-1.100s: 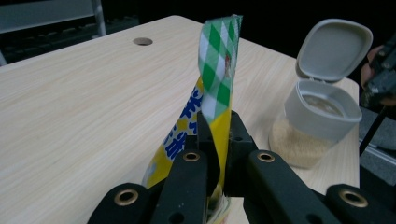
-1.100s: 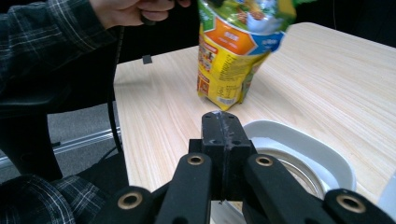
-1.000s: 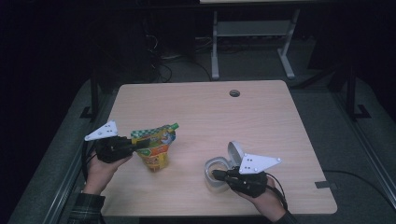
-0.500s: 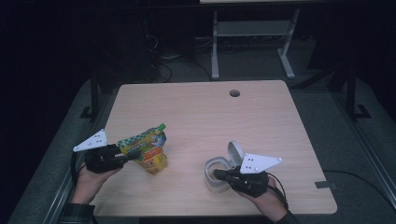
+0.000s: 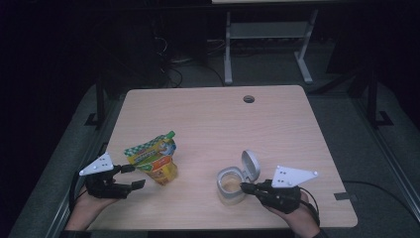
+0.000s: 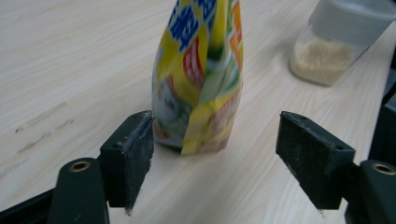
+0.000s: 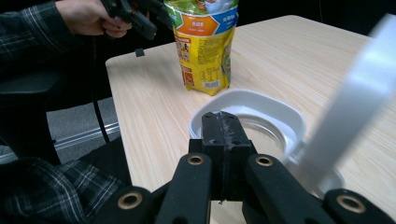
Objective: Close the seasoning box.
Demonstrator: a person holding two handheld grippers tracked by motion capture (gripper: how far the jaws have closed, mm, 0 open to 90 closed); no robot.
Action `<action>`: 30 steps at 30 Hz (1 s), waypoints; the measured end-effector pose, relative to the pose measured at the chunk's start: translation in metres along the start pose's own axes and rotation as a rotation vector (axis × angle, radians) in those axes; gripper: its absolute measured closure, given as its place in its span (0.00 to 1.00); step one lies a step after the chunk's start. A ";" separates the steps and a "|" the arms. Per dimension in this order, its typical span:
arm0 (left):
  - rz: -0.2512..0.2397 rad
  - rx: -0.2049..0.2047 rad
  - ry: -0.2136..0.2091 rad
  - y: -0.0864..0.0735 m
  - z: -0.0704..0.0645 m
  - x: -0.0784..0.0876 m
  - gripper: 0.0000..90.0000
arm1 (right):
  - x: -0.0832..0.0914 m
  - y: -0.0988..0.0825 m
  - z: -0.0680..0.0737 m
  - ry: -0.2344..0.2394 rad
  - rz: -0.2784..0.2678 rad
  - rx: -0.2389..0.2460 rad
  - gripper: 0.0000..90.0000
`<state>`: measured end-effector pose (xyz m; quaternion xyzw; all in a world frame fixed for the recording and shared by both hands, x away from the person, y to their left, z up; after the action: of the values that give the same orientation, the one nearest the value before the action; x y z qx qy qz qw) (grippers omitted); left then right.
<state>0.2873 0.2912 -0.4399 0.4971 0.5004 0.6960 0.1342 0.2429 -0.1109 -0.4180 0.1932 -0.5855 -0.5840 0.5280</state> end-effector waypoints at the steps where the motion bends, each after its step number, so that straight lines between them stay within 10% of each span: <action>1: 0.003 -0.006 0.006 -0.002 -0.001 -0.001 0.26 | 0.003 -0.002 -0.002 -0.007 0.005 0.000 1.00; 14: 0.084 -0.038 0.026 -0.027 -0.015 -0.018 0.14 | 0.034 -0.014 -0.028 -0.087 -0.021 -0.050 1.00; 30: 0.098 -0.022 0.028 -0.031 -0.018 -0.028 0.08 | 0.019 0.006 -0.057 -0.125 -0.078 -0.086 1.00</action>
<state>0.2758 0.2762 -0.4811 0.5097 0.4695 0.7143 0.0981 0.2860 -0.1524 -0.4186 0.1561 -0.5838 -0.6398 0.4749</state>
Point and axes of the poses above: each handheld gripper's, and its own axes: x roughly backward along the jaws, y roughly out of its top, z roughly to its left, the point moved 6 cm from there along -x, roughly forward along the jaws, and after that the axes turned 8 degrees about -x, right-handed, at the moved point
